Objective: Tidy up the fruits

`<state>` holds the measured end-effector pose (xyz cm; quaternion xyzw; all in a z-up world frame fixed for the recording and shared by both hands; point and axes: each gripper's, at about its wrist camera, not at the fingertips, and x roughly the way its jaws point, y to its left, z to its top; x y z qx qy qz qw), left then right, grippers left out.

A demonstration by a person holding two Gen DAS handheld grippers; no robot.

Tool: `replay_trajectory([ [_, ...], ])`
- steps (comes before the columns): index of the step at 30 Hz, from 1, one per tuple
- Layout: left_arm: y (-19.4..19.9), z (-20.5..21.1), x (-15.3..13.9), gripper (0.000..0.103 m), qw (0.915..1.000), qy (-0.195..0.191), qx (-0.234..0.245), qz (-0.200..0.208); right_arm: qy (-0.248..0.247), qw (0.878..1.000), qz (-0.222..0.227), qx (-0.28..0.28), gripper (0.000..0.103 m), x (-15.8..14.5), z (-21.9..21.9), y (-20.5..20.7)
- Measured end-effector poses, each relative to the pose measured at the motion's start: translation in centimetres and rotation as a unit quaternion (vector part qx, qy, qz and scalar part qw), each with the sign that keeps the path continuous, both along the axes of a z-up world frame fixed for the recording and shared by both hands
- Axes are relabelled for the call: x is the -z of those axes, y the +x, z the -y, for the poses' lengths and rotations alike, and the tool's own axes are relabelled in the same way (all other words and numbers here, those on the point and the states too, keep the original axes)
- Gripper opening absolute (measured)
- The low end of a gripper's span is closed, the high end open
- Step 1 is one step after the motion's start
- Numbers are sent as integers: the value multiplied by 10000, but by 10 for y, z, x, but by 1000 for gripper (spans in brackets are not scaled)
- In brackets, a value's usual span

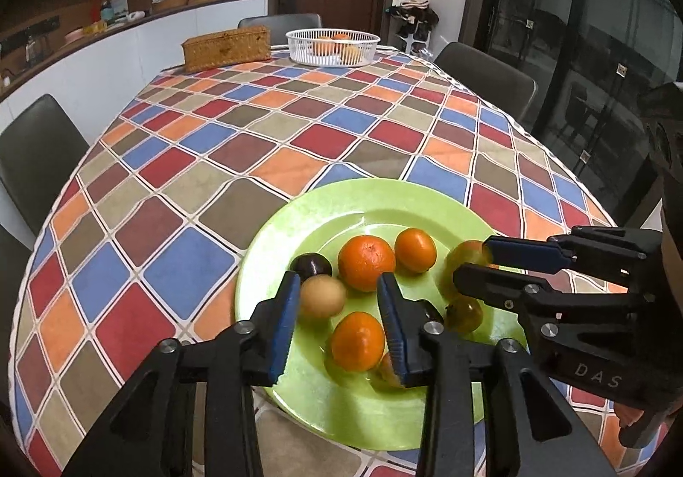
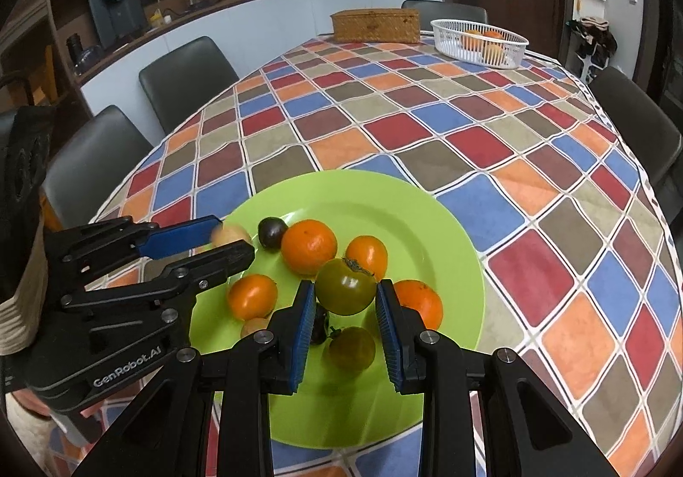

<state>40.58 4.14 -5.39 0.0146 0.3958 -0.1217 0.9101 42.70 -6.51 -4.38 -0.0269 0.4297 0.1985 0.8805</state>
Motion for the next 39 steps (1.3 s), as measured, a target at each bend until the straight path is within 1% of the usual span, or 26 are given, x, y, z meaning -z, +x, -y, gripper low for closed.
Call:
replay_trajectory([
  [1,-1,0,-1,38,10000,13,-11,7,11,10000,1,19,32,0,1,0],
  [3,-5,0,-5,38,9999,65,-72,34,29,9999,19,100,37,-1,4,0],
  [6,-15,-1,-11,38,9998,127,-181,14,82,9998,58,165,37,-6,8,-4],
  [8,-22,-2,-17,39,9997,92,-240,28,124,9997,77,204,38,-10,11,-9],
  [10,-33,-2,-26,43,9995,32,-287,89,152,9994,161,272,43,-17,15,-17],
  [11,-39,-2,-31,43,9994,24,-315,146,150,9993,202,290,46,-20,15,-21],
  [15,-60,2,-49,45,9988,63,-351,327,195,9978,479,408,47,-40,23,-44],
  [16,-66,3,-54,48,9986,70,-358,394,215,9972,557,451,47,-45,24,-49],
  [19,-87,5,-68,51,9970,109,-392,654,213,9954,767,538,47,-59,30,-67],
  [20,-93,7,-71,53,9964,138,-423,719,214,9946,847,562,47,-64,32,-75],
  [22,-107,8,-78,61,9954,121,-474,823,201,9929,1003,608,47,-74,36,-92],
  [24,-120,9,-84,65,9951,59,-453,883,212,9915,1121,630,47,-81,40,-106],
  [25,-128,11,-87,68,9946,83,-452,934,237,9908,1175,624,48,-84,41,-113],
  [27,-142,14,-92,70,9928,206,-517,1065,252,9891,1297,652,52,-90,45,-129],
  [30,-162,17,-96,74,9918,232,-522,1145,217,9867,1458,685,52,-97,50,-152],
  [34,-186,21,-101,78,9899,304,-562,1262,202,9845,1570,762,53,-102,56,-178],
  [36,-198,22,-103,80,9890,292,-606,1318,210,9829,1630,826,58,-104,60,-194],
  [39,-216,23,-107,81,9884,211,-640,1362,159,9808,1733,878,59,-104,62,-213],
])
